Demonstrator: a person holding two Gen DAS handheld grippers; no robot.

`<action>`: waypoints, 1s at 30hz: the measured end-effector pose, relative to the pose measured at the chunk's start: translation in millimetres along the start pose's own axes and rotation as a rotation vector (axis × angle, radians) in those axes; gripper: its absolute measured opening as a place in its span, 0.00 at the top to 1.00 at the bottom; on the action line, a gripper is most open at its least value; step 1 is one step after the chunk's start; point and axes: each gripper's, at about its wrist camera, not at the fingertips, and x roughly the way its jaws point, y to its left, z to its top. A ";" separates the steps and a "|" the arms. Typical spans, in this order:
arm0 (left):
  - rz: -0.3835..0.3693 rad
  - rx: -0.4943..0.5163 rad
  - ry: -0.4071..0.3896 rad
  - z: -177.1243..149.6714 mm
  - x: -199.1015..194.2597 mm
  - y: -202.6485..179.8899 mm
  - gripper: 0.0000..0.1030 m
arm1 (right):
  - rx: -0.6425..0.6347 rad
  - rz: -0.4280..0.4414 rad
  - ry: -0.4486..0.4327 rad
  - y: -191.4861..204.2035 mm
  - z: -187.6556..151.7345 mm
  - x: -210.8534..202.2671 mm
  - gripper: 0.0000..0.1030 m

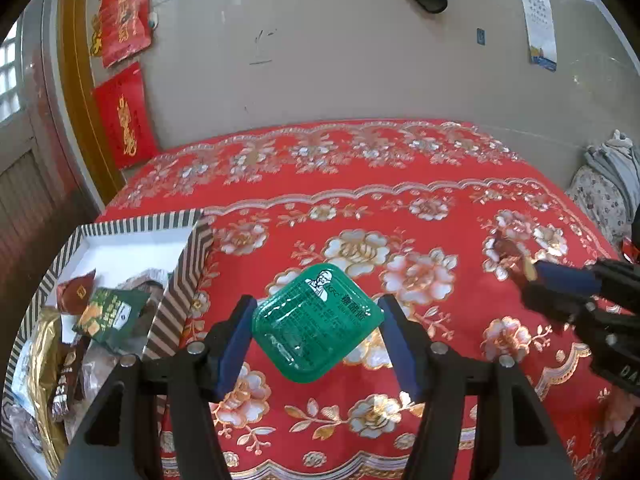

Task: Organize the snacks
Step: 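Grasp the green square container with the left gripper, then carry the red bar and green container into the white box and open both grippers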

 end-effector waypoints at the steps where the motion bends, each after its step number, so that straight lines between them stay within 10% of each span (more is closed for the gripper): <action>1: -0.003 -0.002 0.002 -0.6 0.9 -0.1 0.37 | -0.003 -0.005 -0.007 0.5 -0.1 -1.3 0.75; 30: -0.025 -0.038 -0.052 2.8 -17.8 7.2 0.37 | -0.031 -0.005 -0.060 4.9 -0.9 -8.9 0.75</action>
